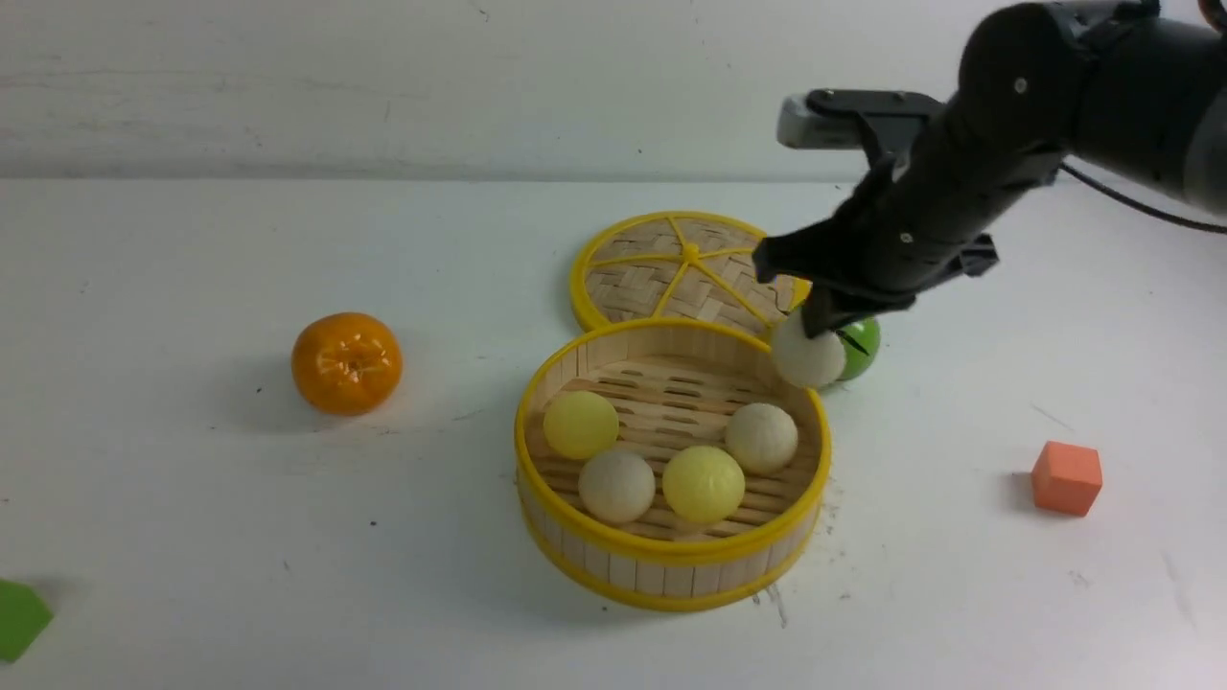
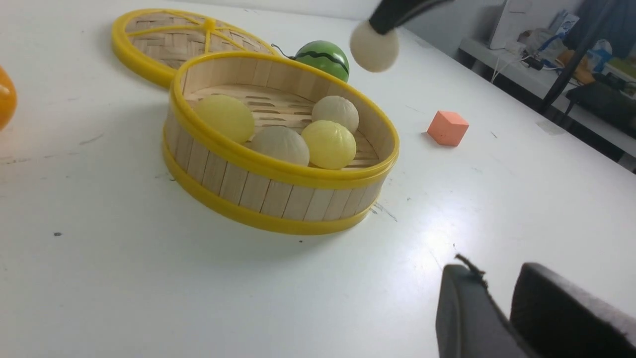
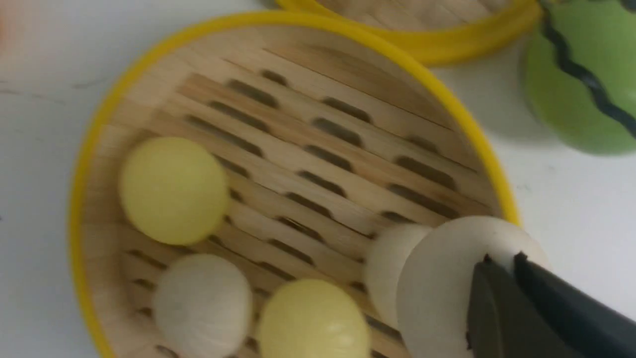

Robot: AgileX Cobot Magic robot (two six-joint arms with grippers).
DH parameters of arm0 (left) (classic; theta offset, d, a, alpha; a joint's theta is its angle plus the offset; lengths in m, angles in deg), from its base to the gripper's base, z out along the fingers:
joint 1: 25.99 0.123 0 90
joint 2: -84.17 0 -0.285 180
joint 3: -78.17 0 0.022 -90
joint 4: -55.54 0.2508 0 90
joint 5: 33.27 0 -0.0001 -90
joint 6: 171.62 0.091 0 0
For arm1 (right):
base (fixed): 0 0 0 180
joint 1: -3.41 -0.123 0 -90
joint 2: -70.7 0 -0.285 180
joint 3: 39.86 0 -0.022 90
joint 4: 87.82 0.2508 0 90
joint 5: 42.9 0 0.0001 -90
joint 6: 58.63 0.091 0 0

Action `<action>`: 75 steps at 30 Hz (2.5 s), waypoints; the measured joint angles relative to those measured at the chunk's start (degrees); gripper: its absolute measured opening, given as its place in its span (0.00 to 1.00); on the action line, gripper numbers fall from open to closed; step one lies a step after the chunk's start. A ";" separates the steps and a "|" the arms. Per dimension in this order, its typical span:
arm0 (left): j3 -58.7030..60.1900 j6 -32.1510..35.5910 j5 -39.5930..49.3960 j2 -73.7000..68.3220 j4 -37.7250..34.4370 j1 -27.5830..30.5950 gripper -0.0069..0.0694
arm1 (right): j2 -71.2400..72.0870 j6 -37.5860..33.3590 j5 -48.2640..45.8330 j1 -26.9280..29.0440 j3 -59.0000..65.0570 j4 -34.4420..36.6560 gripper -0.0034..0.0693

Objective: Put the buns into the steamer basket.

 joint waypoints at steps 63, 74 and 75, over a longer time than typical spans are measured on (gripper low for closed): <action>0.00 0.00 0.11 0.00 0.00 0.00 0.28 | 82.92 -8.62 18.82 13.94 65.64 0.52 0.02; 0.00 0.00 0.32 0.00 0.00 0.00 0.29 | 109.94 -10.00 30.93 18.72 99.54 -0.85 0.02; 0.00 0.00 0.49 0.00 0.00 0.00 0.29 | 110.04 -9.69 30.50 18.77 99.49 -0.95 0.02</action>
